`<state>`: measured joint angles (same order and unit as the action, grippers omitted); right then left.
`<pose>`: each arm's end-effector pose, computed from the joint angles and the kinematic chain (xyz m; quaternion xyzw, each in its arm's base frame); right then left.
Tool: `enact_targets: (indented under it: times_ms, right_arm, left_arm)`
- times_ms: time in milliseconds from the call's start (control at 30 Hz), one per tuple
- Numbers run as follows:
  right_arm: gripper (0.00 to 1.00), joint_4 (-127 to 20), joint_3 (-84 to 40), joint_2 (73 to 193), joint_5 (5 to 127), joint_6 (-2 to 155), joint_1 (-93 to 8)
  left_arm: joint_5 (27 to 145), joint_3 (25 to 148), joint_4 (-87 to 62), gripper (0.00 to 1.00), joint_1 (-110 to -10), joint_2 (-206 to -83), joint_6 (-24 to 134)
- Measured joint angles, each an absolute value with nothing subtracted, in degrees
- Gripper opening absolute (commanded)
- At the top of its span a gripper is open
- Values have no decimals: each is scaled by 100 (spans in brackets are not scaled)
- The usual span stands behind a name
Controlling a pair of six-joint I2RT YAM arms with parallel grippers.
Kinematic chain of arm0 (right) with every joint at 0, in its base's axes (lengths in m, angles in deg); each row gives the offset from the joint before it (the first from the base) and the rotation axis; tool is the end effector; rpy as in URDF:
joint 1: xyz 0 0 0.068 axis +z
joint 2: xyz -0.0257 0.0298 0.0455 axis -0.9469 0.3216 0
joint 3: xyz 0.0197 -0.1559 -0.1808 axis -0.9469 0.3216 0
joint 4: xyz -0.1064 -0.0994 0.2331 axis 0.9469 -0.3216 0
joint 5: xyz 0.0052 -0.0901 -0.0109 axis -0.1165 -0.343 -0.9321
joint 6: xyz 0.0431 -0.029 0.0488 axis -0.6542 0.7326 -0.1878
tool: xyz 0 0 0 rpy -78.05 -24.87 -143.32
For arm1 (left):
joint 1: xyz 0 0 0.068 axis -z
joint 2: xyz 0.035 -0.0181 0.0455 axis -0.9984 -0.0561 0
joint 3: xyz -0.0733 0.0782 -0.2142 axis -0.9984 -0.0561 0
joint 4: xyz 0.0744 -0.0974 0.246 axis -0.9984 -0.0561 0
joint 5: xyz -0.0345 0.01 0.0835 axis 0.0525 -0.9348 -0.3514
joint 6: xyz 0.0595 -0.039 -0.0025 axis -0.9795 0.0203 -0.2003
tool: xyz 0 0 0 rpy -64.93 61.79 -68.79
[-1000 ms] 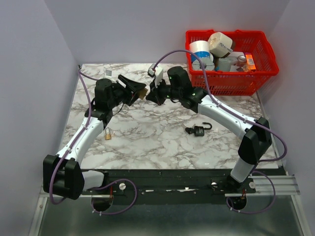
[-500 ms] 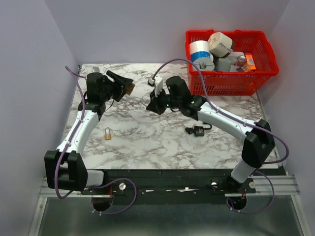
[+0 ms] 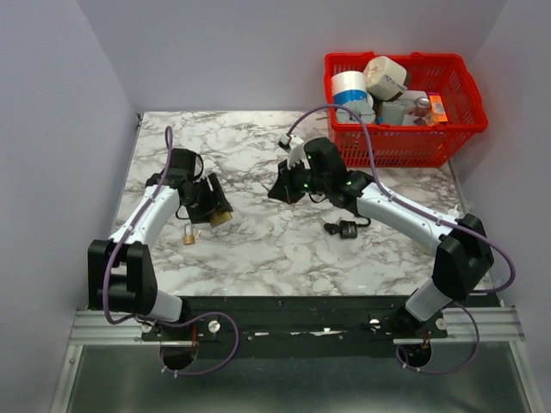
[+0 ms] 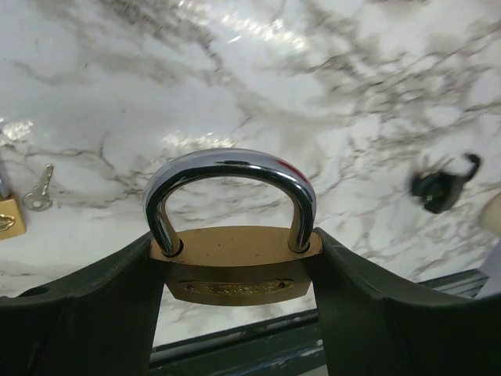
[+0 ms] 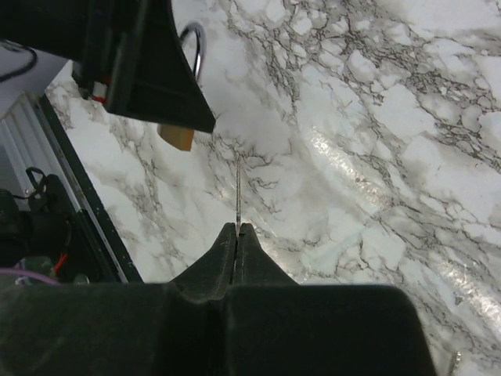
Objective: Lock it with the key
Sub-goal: Place the lock at the center of the board.
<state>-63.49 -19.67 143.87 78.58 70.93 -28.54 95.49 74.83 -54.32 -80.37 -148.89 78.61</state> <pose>0.2845 0.2895 0.2554 -0.3082 0.7953 0.3619 0.3762 0.3071 -0.0525 0.1983 -0.1992 0.9317 -0.2342 0.1934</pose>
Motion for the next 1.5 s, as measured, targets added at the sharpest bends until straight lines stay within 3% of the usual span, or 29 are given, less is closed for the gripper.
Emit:
enact_targets:
  times_ms: [467, 1100, 1200, 1333, 1500]
  right_arm:
    - [1, -6157, -1827, 14923, 7860, 5889, -2815]
    - [1, -5936, -1705, 15294, 7858, 5207, -2586]
    - [1, -5896, -1705, 15305, 7858, 5192, -2586]
    - [1, -5855, -1694, 15305, 7858, 5159, -2586]
    - [1, -5855, -1661, 15307, 7856, 5150, -2586]
  left_arm:
    - [8808, 7218, -6088, 0, -7598, -15851, 6941]
    - [8067, 7719, -6125, 9, -7353, -16863, 6769]
    - [8013, 7737, -6140, 12, -7353, -16957, 6762]
    - [7967, 7763, -6162, 28, -7353, -16988, 6753]
    - [7947, 7789, -6195, 41, -7342, -17021, 6751]
